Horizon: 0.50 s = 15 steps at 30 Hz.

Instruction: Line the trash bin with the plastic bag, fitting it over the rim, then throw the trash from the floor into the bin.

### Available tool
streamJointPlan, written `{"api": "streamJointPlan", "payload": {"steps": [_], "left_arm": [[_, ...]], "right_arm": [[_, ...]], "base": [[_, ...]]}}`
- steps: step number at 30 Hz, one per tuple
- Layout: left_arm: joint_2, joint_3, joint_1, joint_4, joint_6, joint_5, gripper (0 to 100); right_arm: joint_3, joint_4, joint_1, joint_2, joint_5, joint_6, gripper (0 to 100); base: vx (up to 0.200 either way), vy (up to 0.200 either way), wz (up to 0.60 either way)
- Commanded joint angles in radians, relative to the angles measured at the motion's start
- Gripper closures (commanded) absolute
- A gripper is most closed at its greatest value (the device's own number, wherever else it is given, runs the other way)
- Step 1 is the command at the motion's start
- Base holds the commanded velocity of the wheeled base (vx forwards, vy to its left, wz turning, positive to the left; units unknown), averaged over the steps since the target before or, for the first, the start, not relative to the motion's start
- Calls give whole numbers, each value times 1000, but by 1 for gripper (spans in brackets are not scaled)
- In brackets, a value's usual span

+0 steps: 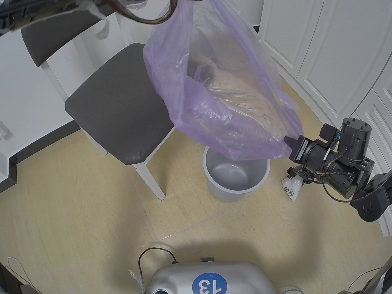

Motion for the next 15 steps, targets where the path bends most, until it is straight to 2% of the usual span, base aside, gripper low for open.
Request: {"api": "streamJointPlan", "payload": {"steps": [1, 4, 8, 10, 11, 15], "left_arm": [[-14, 27, 14, -2, -3, -1, 100], [-32, 59, 25, 2, -1, -2, 100], [-81, 175, 51, 5, -14, -6, 100], [-98, 215, 54, 5, -26, -6, 100], [-126, 309, 47, 4, -60, -9, 100], [-143, 465, 30, -13, -112, -27, 100]], "right_arm": [[5, 3, 6, -22, 1, 0, 100], [25, 6, 11, -58, 2, -15, 100], [89, 26, 6, -151, 33, -95, 100], [103, 38, 5, -177, 41, -103, 100], [125, 84, 3, -245, 55, -109, 100], [140, 254, 3, -384, 81, -126, 100]], "base": [[0, 0, 0], [0, 0, 0], [0, 0, 0], [0, 0, 0], [0, 0, 0], [0, 0, 0]]}}
